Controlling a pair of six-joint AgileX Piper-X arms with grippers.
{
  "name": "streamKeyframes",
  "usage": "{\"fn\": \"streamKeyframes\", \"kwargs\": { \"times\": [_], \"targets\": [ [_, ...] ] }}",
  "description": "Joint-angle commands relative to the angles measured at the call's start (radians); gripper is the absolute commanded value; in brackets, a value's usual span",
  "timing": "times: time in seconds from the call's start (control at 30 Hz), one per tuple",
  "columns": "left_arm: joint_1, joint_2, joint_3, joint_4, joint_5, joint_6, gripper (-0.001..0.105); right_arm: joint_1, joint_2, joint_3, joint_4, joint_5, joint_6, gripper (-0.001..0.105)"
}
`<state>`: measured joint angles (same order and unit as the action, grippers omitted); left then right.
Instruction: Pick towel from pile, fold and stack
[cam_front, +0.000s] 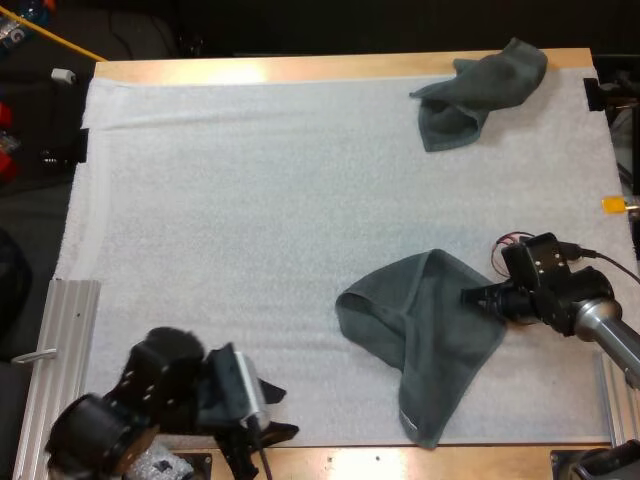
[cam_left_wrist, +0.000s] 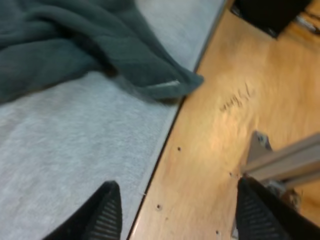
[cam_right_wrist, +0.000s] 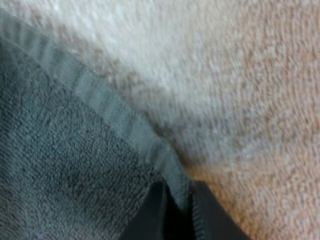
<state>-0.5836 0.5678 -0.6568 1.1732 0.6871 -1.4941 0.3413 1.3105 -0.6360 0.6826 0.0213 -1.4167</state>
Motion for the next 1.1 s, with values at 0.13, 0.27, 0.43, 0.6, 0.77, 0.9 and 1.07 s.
{"fn": "streamKeyframes", "kwargs": {
  "times": [0.13,0.27,0.43,0.6,0.77,0.9,1.07],
  "targets": [
    [-0.146,0.121,-0.008,-0.112,-0.013,0.027,0.059,-0.001,-0.010,-0.001,0.034,0.005,-0.009,0.000],
    [-0.223,0.208,-0.011,-0.183,-0.024,0.027,0.059,-0.001,-0.010,-0.001,0.041,0.005,-0.009,0.000],
    [-0.306,0.330,-0.019,-0.277,-0.024,0.027,0.059,-0.001,-0.010,-0.001,0.041,0.005,-0.009,0.000],
    [-0.357,0.448,-0.071,-0.310,-0.024,0.027,0.059,-0.001,-0.010,-0.001,0.041,0.005,-0.009,0.000],
    [-0.427,0.560,-0.123,-0.355,-0.024,0.026,0.059,-0.001,-0.010,-0.001,0.042,0.005,-0.009,0.000],
    [-0.481,0.668,-0.148,-0.370,-0.024,0.022,0.059,-0.001,-0.010,-0.001,0.055,0.005,-0.009,0.000],
    [-0.503,0.763,-0.156,-0.398,-0.034,0.008,0.059,-0.001,-0.010,-0.001,0.057,0.005,-0.009,0.000]
  ]
}}
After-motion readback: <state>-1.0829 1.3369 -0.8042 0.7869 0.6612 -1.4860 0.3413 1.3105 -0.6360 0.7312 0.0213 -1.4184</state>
